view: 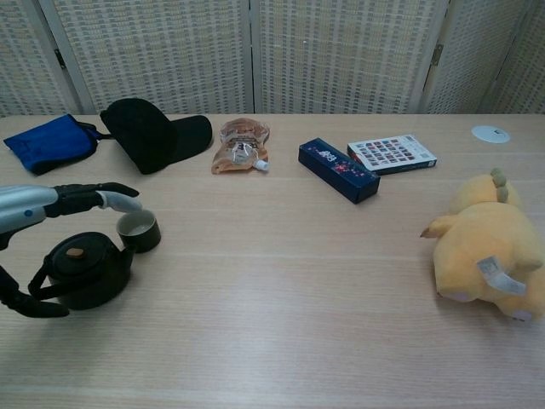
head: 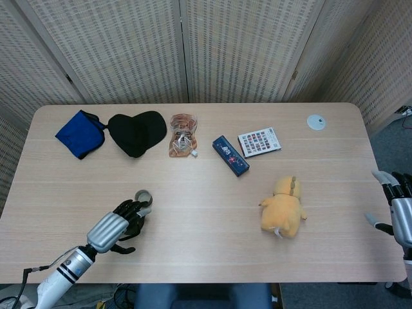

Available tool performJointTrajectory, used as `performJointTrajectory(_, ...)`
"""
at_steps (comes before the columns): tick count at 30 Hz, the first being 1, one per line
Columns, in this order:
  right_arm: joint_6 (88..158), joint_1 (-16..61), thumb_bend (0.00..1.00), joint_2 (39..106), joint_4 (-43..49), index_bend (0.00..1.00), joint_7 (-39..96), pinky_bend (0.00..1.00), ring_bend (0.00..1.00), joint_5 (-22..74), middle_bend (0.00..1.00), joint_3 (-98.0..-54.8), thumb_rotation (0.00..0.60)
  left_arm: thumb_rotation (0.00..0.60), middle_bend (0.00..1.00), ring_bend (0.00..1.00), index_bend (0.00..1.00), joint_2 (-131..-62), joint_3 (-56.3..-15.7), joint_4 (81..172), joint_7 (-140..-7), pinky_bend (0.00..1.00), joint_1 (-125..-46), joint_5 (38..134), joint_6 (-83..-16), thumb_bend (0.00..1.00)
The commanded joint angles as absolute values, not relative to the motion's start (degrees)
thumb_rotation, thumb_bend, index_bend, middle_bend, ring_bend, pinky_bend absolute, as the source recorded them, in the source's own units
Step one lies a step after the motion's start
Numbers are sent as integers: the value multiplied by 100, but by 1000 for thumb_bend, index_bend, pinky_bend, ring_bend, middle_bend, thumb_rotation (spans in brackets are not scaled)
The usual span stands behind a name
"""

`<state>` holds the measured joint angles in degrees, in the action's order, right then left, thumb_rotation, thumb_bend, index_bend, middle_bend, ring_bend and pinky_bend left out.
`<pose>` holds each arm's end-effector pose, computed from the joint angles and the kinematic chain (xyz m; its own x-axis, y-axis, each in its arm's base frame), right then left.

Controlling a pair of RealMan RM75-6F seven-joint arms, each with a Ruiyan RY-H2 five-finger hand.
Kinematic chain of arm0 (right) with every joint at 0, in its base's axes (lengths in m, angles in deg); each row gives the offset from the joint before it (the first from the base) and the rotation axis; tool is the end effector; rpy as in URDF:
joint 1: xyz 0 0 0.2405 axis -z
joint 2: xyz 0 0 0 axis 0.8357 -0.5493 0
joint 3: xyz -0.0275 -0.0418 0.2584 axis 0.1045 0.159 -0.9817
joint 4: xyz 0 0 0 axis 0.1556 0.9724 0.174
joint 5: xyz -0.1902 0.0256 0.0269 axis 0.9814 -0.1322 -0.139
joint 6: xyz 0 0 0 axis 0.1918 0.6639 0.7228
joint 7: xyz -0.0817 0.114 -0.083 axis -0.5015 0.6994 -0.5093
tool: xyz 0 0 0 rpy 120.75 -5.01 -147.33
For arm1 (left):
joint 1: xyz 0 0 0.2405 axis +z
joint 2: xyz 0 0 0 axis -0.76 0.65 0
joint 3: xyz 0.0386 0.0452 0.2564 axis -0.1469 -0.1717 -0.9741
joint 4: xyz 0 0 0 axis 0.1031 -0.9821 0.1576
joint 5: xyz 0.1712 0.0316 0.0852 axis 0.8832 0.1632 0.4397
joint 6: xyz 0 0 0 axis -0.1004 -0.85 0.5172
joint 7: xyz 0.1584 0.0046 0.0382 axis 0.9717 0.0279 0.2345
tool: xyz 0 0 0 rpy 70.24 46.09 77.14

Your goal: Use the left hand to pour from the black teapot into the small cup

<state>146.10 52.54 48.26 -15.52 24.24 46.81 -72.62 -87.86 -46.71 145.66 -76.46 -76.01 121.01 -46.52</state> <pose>-0.3127 -0.2066 0.2216 0.4985 0.0917 0.8620 -0.8669 0.0459 0.4964 -0.2147 0.2532 0.0364 0.4215 0.3655 0.8299 0.8361 -0.5109 -0.1996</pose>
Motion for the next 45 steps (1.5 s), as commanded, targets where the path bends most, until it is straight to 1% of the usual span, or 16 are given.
performJointTrajectory(1, 14620, 5266, 19, 4839, -1526, 164, 2441, 134, 124, 4662, 192, -7266, 600, 600, 0, 3, 0, -8874, -4660, 14472, -7648, 0, -7682, 12021, -4540, 152)
performJointTrajectory(15, 14598, 5277, 20, 4901, -1383, 164, 2519, 135, 124, 4619, 188, -7274, 600, 600, 0, 2, 0, -9101, -4535, 14101, -7598, 0, -7893, 11629, -4316, 152)
performJointTrajectory(29, 14602, 5292, 21, 4913, -1395, 164, 2490, 135, 124, 4604, 185, -7276, 600, 600, 0, 2, 0, -9079, -4385, 13764, -7377, 0, -8001, 11131, -4146, 152)
performJointTrajectory(37, 14584, 5280, 20, 4923, -1415, 164, 2454, 135, 124, 4594, 185, -7284, 600, 600, 0, 3, 0, -9062, -4273, 13453, -7350, 0, -8032, 10817, -4071, 152)
performJointTrajectory(45, 14618, 5301, 21, 4928, -1437, 164, 2433, 135, 124, 4600, 185, -7280, 600, 600, 0, 3, 0, -9186, -4162, 13028, -7450, 0, -8103, 10543, -3920, 152)
